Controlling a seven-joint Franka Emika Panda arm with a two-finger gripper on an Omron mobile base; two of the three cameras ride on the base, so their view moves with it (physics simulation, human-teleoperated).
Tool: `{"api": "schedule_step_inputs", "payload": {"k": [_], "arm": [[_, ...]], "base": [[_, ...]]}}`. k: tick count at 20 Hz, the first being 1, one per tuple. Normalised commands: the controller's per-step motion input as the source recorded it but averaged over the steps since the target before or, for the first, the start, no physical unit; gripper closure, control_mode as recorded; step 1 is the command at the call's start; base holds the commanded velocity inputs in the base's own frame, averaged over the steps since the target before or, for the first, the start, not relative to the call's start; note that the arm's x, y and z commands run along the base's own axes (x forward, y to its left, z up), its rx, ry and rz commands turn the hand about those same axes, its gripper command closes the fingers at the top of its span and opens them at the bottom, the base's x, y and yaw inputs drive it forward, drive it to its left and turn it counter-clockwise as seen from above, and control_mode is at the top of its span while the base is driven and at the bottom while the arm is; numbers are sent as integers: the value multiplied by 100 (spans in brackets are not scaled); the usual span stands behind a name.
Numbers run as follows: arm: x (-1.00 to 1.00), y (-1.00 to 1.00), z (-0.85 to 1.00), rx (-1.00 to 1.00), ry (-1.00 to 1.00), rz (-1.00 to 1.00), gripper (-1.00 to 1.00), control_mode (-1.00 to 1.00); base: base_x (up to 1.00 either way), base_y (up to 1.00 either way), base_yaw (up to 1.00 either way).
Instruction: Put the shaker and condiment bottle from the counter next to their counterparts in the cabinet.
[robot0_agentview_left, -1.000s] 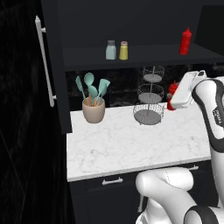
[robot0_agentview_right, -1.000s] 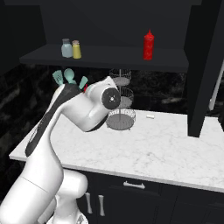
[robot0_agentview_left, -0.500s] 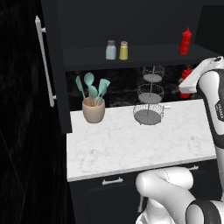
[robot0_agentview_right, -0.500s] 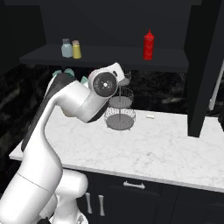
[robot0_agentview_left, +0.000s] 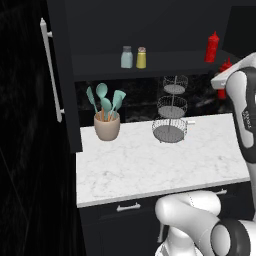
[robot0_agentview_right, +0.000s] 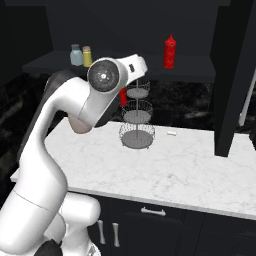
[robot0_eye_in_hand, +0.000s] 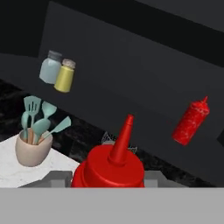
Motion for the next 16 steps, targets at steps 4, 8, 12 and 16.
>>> {"api": "schedule_step_inputs", "payload": {"k": [4,8,12,16], "arm": [[0,0,26,2,-13,-12,100,-100],[0,0,15,2,-13,-12,100,-100],[0,-6,17,2,-7,-12,100,-100],[0,-6,34,2,0,-8,100,-100]], "base": [[0,0,0],[0,0,0],[0,0,0],[0,0,0]]}}
